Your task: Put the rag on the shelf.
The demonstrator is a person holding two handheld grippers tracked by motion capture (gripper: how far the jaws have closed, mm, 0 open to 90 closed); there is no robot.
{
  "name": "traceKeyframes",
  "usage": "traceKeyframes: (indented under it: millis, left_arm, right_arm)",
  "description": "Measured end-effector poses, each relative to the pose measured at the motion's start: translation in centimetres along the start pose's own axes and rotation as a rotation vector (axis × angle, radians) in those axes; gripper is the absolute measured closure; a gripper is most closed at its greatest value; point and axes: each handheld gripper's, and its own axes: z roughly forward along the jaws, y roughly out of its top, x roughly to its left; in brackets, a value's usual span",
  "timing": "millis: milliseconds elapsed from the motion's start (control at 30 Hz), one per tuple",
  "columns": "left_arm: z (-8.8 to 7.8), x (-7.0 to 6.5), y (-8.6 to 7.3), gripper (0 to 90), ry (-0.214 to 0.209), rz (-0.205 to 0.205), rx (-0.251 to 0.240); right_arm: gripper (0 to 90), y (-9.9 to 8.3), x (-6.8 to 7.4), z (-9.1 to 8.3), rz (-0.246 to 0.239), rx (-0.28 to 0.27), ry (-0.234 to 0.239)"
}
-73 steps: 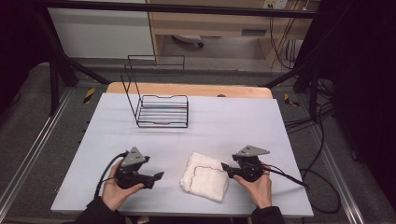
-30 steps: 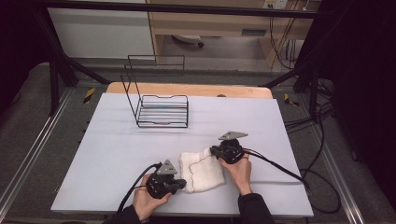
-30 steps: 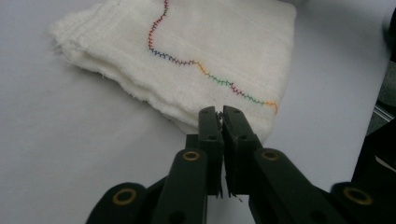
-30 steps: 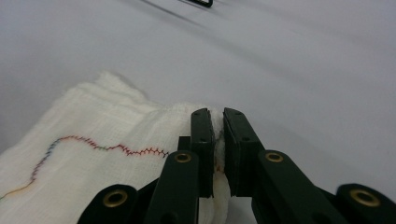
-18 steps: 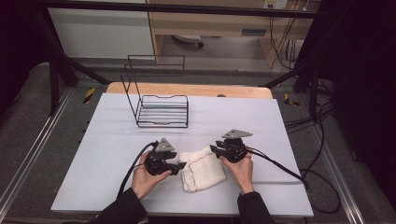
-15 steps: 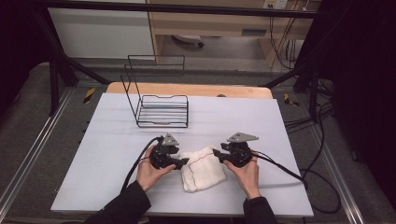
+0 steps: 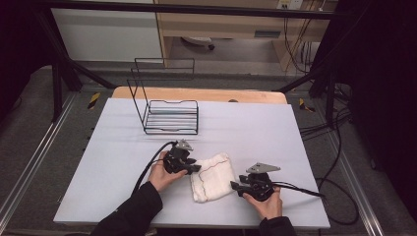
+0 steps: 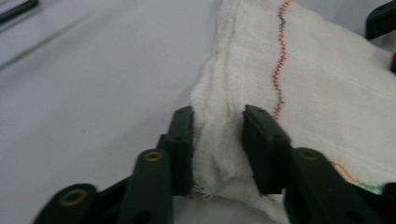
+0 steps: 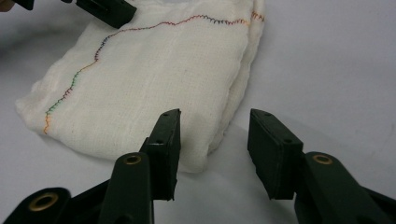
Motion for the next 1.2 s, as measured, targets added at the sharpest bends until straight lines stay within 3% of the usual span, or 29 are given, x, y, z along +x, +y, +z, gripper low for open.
traceKeyframes:
  millis: [133, 267, 367, 533, 800, 933, 1000, 1133, 1200]
  left_arm:
    - [-0.2, -0.2, 0.0, 77.4, 0.007, -0.002, 0.003]
    - [-0.6, -0.8, -0.2, 80.0, 0.047, -0.003, -0.005]
    - [-1.6, -1.0, -0.8, 80.4, 0.065, -0.008, -0.012]
    - [-3.8, -1.4, -2.4, 80.4, 0.087, -0.039, -0.032]
    - [-5.7, -3.5, -5.2, 79.8, 0.142, -0.073, -0.050]
    - [-5.5, -3.9, -5.4, 77.4, 0.169, -0.065, -0.038]
    - [-5.5, -3.6, -5.1, 71.9, 0.175, -0.058, -0.044]
    - [-5.7, -2.6, -4.0, 54.1, 0.208, -0.030, -0.086]
    - [-5.4, -1.9, -3.1, 47.0, 0.208, -0.034, -0.098]
  right_arm:
    - [66.5, -0.2, 0.1, 0.5, 0.056, 0.007, 0.032]
    - [79.6, 0.1, -0.1, 0.6, 0.082, 0.021, 0.073]
    - [83.9, 0.6, -0.3, 0.6, 0.086, 0.036, 0.091]
    - [84.6, 2.3, -0.6, 0.9, 0.035, 0.012, 0.063]
    - [84.4, 4.7, -0.1, 3.8, -0.095, 0.001, 0.059]
    - [83.4, 4.6, -0.2, 4.7, -0.117, -0.005, 0.055]
    - [80.1, 4.6, -0.2, 4.5, -0.116, -0.011, 0.051]
    - [63.0, 4.5, -0.4, 3.4, -0.102, -0.066, 0.046]
    - [54.7, 4.2, -0.7, 2.7, -0.090, -0.091, 0.040]
